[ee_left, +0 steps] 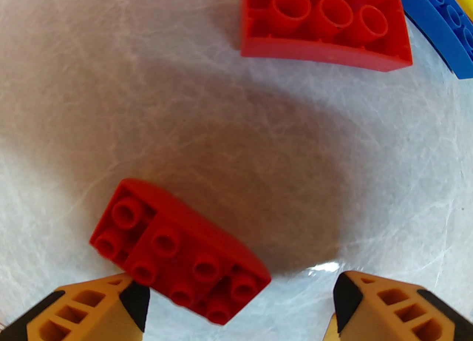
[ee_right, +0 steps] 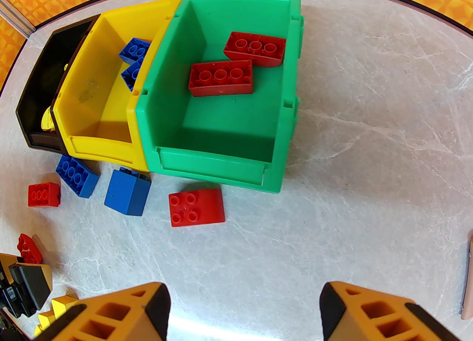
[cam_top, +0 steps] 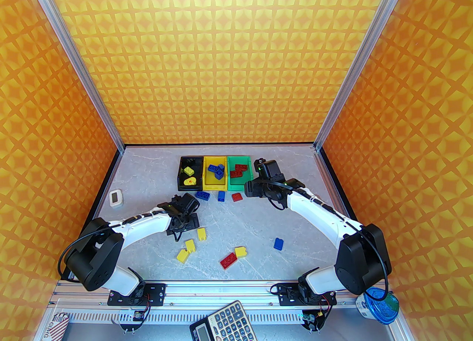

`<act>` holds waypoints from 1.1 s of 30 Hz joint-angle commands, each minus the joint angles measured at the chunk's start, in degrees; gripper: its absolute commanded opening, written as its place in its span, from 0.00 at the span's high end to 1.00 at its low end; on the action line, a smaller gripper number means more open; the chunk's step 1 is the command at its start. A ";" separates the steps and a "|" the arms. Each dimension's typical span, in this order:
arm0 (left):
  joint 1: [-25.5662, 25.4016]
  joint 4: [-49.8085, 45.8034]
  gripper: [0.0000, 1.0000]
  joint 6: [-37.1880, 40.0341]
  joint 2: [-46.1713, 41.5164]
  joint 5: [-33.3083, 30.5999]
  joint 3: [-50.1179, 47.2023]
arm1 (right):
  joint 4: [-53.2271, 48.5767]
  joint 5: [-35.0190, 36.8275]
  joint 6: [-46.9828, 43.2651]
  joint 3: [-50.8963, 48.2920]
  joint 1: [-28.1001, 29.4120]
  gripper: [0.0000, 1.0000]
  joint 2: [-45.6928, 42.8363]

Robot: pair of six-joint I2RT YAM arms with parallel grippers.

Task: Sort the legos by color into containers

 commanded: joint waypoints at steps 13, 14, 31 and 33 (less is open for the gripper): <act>3.93 1.55 0.43 6.70 5.59 0.48 4.84 | -0.99 2.47 1.04 -2.41 0.14 0.28 -3.60; 3.89 1.35 0.46 6.88 5.67 0.49 4.94 | -1.13 2.53 1.04 -2.51 0.15 0.28 -3.70; 3.89 -4.29 0.69 11.57 0.78 0.09 11.33 | -1.17 3.76 0.64 -4.00 0.10 0.28 -6.15; 3.89 -5.25 0.69 12.95 0.16 -0.55 13.42 | -1.40 4.22 0.52 -4.26 0.09 0.28 -6.65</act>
